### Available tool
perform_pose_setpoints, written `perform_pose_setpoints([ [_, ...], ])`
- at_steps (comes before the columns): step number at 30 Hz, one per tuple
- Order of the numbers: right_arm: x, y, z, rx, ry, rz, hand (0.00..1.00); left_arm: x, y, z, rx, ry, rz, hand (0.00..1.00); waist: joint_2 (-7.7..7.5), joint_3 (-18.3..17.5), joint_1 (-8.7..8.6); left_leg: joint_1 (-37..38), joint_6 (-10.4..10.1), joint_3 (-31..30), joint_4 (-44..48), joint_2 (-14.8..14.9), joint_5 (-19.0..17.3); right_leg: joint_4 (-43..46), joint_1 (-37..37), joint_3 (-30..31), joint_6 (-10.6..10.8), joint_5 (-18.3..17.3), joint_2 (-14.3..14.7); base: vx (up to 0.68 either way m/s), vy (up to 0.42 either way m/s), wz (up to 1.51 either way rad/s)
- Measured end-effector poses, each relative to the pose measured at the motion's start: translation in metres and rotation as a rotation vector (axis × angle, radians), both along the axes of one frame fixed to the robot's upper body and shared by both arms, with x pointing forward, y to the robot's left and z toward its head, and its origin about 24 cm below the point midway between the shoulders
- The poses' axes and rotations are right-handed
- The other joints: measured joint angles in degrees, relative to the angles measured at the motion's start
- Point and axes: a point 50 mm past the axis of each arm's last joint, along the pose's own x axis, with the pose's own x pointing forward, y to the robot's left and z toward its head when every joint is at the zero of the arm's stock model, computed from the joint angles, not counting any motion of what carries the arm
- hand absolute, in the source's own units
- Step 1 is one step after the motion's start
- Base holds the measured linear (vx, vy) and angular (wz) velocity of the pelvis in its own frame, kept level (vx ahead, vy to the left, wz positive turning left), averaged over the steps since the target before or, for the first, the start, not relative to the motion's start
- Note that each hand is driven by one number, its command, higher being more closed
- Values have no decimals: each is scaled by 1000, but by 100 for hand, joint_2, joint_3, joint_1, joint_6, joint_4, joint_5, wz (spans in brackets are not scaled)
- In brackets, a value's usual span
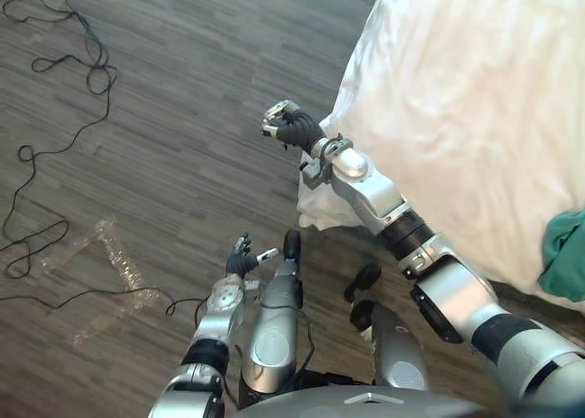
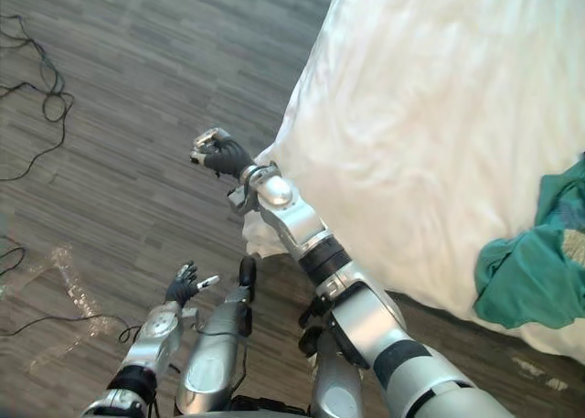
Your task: Tidy the bed and pick cloth on bed and put in laundry
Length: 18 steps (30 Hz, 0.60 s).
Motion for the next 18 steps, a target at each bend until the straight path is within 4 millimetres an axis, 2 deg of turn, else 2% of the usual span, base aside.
perform_pose_setpoints([
  [3,8,-13,-8,-8,45,-48,100,9,-7,3,-25,1,-5,0,104,55,-2,-177,13,66,-22,0,73,167,-290,55,-21,-15,-59,-77,7,-10],
  [7,19,-35,-16,-11,96,-153,100,33,-30,18,-101,-33,-32,0,281,128,-38,-446,25,179,-333,-55,354,399,-879,217,-30,-16,-157,-64,0,-11],
  [10,23,-35,-11,2,91,-179,100,50,-45,34,-150,-82,-47,0,417,155,-32,-612,-11,230,-511,-54,502,489,-1206,275,-33,-17,-185,-48,-29,-7],
  [14,23,-35,-22,25,137,-195,100,60,-56,46,-183,-115,-59,0,536,173,-57,-769,-2,302,-546,-76,563,631,-1486,370,-40,-24,-243,-14,-14,-6],
  [16,20,-33,-31,51,170,-189,100,64,-60,50,-232,-124,-34,0,539,171,-129,-770,2,348,-637,-120,610,763,-1596,384,-57,-73,-321,13,4,4],
  [17,18,-31,-42,58,210,-188,100,65,-62,51,-249,-124,-21,0,538,171,-232,-770,4,375,-654,-149,617,851,-1632,397,-40,-114,-371,30,11,6],
  [18,14,-31,-58,69,265,-193,100,66,-65,53,-262,-127,-9,0,536,170,-266,-770,3,430,-655,-186,615,917,-1703,508,-39,-127,-408,0,0,0],
])
